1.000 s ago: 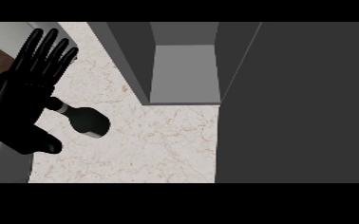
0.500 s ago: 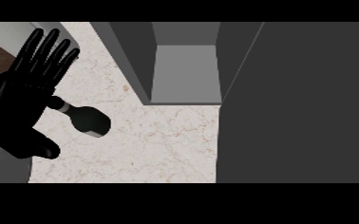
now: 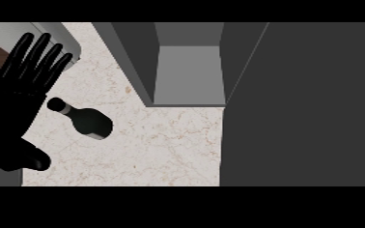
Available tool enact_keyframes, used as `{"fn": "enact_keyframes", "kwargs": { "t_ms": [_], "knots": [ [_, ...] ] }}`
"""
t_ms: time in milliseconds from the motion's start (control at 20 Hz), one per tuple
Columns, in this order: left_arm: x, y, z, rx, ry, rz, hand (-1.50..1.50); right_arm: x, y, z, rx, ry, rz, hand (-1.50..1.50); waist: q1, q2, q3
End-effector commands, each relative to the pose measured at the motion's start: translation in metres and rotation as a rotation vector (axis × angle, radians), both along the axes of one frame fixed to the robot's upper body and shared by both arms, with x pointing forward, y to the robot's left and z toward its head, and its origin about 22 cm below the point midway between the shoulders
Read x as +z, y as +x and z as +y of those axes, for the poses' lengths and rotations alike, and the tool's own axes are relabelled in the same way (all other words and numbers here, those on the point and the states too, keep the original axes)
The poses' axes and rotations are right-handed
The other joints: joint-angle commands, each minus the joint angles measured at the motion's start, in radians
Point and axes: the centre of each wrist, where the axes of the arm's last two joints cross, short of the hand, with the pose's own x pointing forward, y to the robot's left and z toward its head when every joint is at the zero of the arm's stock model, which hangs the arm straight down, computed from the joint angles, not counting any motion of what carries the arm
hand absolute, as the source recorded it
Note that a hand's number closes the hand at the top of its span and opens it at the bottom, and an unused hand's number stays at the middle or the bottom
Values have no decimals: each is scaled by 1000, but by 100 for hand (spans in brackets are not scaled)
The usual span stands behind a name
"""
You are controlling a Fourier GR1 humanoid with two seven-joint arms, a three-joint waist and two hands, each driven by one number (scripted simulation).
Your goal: Pick up the wine, place it into the cabinet and close the cabinet
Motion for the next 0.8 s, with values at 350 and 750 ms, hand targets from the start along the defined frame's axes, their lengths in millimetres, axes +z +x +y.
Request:
{"fn": "enact_keyframes", "kwargs": {
  "t_ms": [350, 750],
  "knots": [
    [-7, -12, 12, 83, 44, 34, -150, 12, 2, 0, -12, -1, -17, -150, 3, 0, 0],
    [-45, -4, 42, 128, 75, 51, -150, 11, -16, 6, -4, 13, -17, -150, -3, 0, 0]
  ]
}}
